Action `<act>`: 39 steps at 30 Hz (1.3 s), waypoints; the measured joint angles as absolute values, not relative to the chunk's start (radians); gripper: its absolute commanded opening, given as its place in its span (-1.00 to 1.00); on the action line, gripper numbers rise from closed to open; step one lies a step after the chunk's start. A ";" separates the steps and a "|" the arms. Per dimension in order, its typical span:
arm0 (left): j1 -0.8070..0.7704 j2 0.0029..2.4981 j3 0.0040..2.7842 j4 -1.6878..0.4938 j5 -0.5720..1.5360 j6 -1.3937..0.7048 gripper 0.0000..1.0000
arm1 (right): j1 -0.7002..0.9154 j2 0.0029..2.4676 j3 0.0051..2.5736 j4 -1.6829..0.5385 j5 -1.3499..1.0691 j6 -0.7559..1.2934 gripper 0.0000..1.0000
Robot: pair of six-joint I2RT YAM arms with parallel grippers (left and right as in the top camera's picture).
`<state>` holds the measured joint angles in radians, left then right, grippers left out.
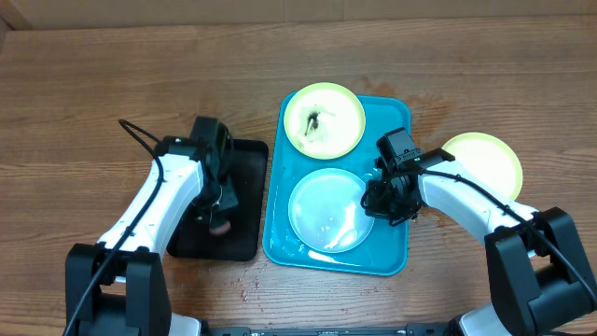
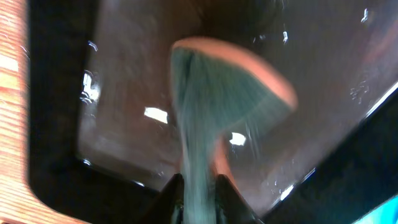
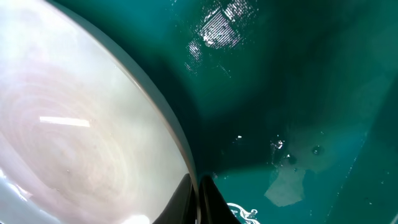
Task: Clean dirty plates on tray and stack at the side
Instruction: 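Return the sponge to the black tray with the left gripper, then lift the white plate with the right gripper and tilt it over the black tray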
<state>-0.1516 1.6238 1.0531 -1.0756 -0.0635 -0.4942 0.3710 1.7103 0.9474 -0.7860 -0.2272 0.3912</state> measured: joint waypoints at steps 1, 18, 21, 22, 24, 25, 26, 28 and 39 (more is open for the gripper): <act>-0.150 1.624 1.049 -1.076 -0.048 -0.488 -0.05 | 0.371 1.710 0.947 -0.787 -0.227 0.385 -0.92; -0.027 1.327 1.467 -1.343 0.099 -0.429 1.00 | 0.587 1.658 1.402 -0.935 0.124 0.258 -0.92; 0.004 1.253 1.565 -1.381 0.105 -0.430 1.00 | 0.691 1.651 1.420 -0.800 0.176 0.240 -0.92; 0.009 1.233 1.589 -1.389 0.106 -0.430 0.99 | 0.722 1.652 1.420 -0.765 0.194 0.233 -0.92; 0.014 1.191 1.631 -1.397 0.110 -0.429 1.00 | 0.801 1.655 1.420 -0.698 0.258 0.224 -0.92; 0.014 1.171 1.647 -1.401 0.110 -0.429 1.00 | 0.827 1.657 1.420 -0.675 0.287 0.223 -0.92; 0.014 1.151 1.659 -1.404 0.110 -0.429 0.99 | 0.861 1.664 1.420 -0.643 0.338 0.219 -0.92; 0.014 1.116 1.668 -1.409 0.110 -0.428 0.99 | 0.922 1.683 1.421 -0.591 0.439 0.213 -0.92; 0.014 1.063 1.669 -1.460 0.093 -0.403 1.00 | 1.158 1.735 1.421 -0.538 0.921 0.178 -0.92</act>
<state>0.0139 1.0626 1.6688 -1.4601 0.0925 -0.4034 1.1576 1.7348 1.4208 -0.5377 0.9207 0.1783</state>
